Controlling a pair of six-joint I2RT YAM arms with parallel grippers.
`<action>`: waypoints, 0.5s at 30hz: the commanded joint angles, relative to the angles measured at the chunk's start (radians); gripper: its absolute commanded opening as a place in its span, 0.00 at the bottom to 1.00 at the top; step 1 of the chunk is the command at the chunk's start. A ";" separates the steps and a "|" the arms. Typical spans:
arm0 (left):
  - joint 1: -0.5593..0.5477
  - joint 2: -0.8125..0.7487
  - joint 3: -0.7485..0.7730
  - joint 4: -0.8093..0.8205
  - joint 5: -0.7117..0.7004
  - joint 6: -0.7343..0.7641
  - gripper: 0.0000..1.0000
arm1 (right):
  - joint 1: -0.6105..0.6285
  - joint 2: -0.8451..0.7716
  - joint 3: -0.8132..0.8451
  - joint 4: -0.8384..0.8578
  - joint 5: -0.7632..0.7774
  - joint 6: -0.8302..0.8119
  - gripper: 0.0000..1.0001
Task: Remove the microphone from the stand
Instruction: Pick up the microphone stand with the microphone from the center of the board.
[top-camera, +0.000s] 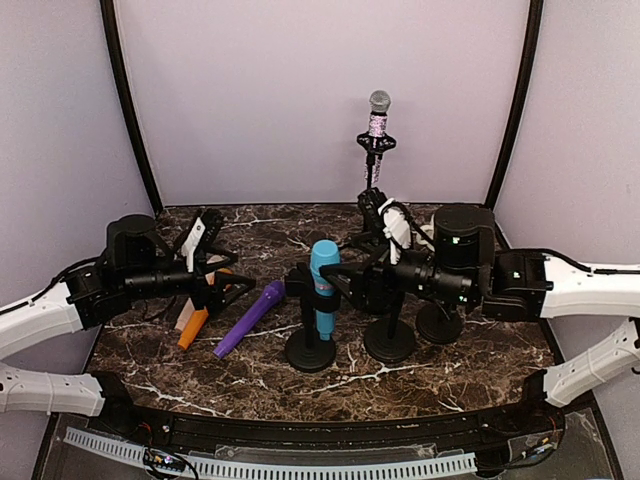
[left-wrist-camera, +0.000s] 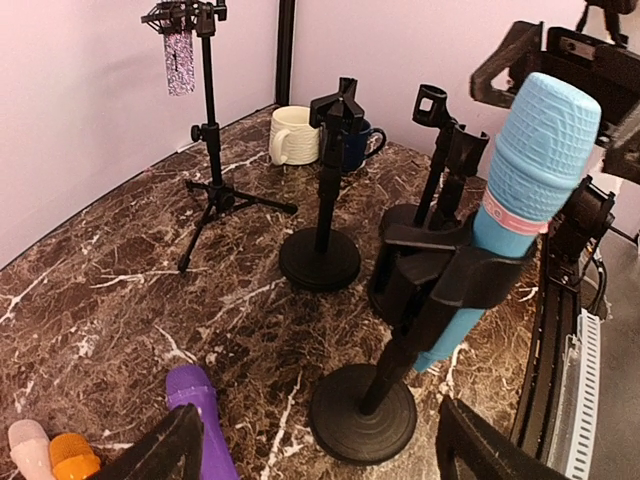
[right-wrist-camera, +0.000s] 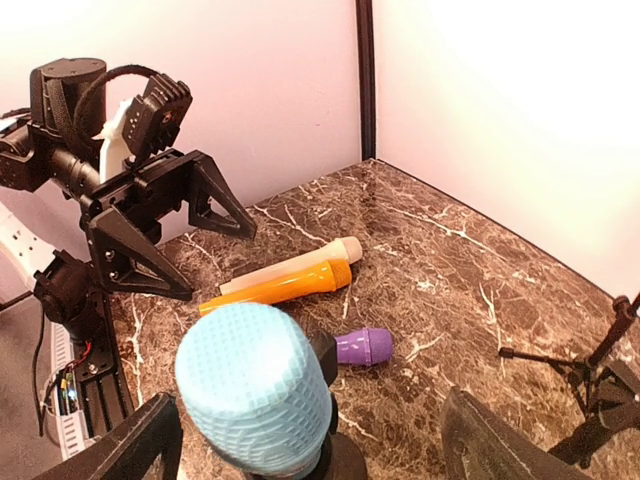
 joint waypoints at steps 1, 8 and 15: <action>0.007 0.056 0.072 0.079 -0.099 0.060 0.83 | 0.078 -0.037 0.077 -0.063 0.186 0.144 0.91; 0.026 0.155 0.056 0.165 -0.329 0.076 0.83 | 0.189 0.051 0.253 -0.294 0.475 0.451 0.89; 0.025 0.114 0.026 0.162 -0.370 0.087 0.83 | 0.228 0.236 0.495 -0.556 0.642 0.619 0.85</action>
